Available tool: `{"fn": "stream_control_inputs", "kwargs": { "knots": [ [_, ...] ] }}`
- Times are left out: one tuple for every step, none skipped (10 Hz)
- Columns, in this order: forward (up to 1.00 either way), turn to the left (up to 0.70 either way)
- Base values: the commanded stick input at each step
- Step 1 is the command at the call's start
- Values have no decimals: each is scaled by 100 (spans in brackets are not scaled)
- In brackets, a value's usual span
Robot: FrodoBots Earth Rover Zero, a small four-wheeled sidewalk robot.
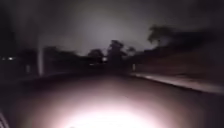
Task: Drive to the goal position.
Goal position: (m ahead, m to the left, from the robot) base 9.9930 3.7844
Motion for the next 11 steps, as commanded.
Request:
{"fn": "stream_control_inputs", "kwargs": {
  "knots": [
    [70, 0],
    [70, 0],
    [70, 0],
    [70, 0],
    [70, 0],
    [70, 0],
    [70, 0],
    [70, 0],
    [70, 0],
    [70, 0],
    [70, 0]
  ]
}}
